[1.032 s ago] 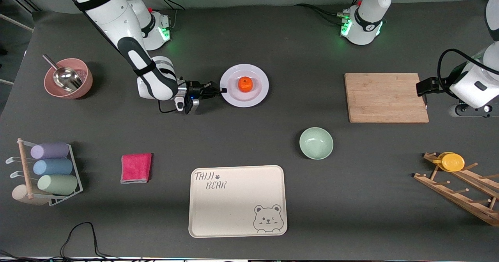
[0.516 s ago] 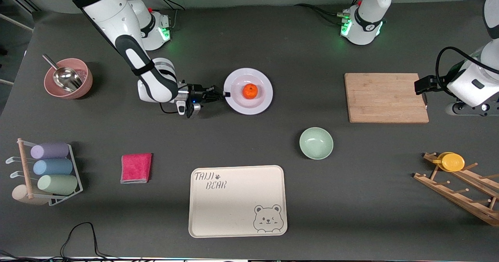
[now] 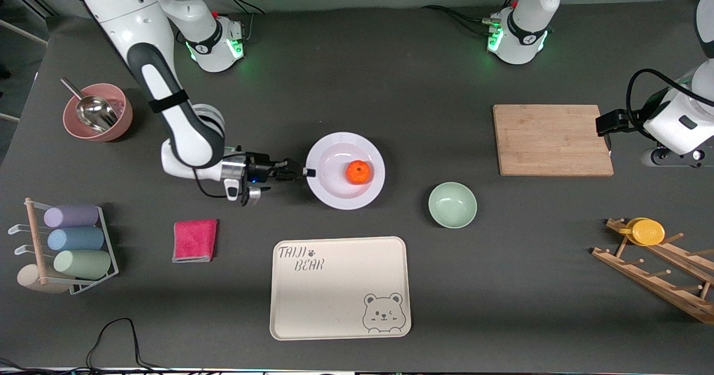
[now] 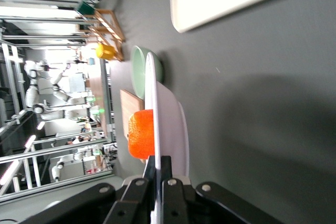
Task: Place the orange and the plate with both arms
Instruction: 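Carry the plate with the orange onto the cream tray with the right gripper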
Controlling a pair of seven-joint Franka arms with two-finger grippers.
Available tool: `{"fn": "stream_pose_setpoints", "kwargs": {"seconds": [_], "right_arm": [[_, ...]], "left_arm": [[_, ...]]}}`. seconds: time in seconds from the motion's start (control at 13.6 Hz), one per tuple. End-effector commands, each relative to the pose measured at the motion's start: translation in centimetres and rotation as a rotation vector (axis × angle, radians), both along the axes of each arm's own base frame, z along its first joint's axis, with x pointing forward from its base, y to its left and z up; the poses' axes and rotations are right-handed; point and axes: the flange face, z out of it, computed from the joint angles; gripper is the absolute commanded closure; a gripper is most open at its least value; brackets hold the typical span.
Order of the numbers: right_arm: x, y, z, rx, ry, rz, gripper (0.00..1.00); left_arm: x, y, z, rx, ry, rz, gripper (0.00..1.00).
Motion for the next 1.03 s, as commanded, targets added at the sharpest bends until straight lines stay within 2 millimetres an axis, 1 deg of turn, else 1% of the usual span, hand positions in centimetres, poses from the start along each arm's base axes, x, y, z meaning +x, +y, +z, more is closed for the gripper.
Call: {"fn": "stream_pose_setpoints", "kwargs": {"seconds": [0.0, 0.07, 0.15, 0.29, 0.37, 0.52, 0.59, 0.66, 0.74, 0.81, 0.96], "right_arm": [[5.5, -1.1, 3.1, 0.053, -0.024, -0.001, 1.0], [7.7, -1.8, 4.0, 0.062, -0.061, -0.016, 1.0], [9.9, -2.5, 4.3, 0.074, -0.092, -0.03, 1.0], [13.9, -2.6, 3.6, 0.098, -0.137, -0.036, 1.0], [15.6, -2.5, 2.8, 0.121, -0.15, -0.059, 1.0], [18.2, -1.8, 1.2, 0.165, -0.167, -0.099, 1.0], [19.3, -1.8, -0.3, 0.166, -0.173, -0.106, 1.0], [20.6, -1.6, -1.0, 0.167, -0.178, -0.112, 1.0], [22.0, -2.4, -1.4, 0.144, -0.198, -0.138, 1.0], [23.0, -3.4, -2.1, 0.108, -0.221, -0.165, 1.0], [23.8, -3.8, -4.0, 0.071, -0.239, -0.199, 1.0]], "left_arm": [[-0.2, -0.4, 0.3, 0.019, 0.023, -0.001, 0.0], [-0.2, -0.5, 0.2, 0.02, 0.024, -0.004, 0.0], [-0.2, -0.5, 0.2, 0.021, 0.026, -0.004, 0.0], [-0.2, -0.6, 0.1, 0.021, 0.029, -0.006, 0.0], [-0.2, -0.8, 0.1, 0.02, 0.029, -0.009, 0.0], [-0.3, -0.8, 0.1, 0.02, 0.037, -0.008, 0.0], [-0.3, -0.8, 0.1, 0.022, 0.036, -0.007, 0.0], [-0.3, -0.7, 0.1, 0.022, 0.036, -0.007, 0.0], [-0.3, -0.7, -0.1, 0.022, 0.041, -0.007, 0.0], [-0.3, -0.7, -0.1, 0.022, 0.041, -0.005, 0.0], [-0.3, -0.7, -0.1, 0.022, 0.041, -0.002, 0.0]]}}
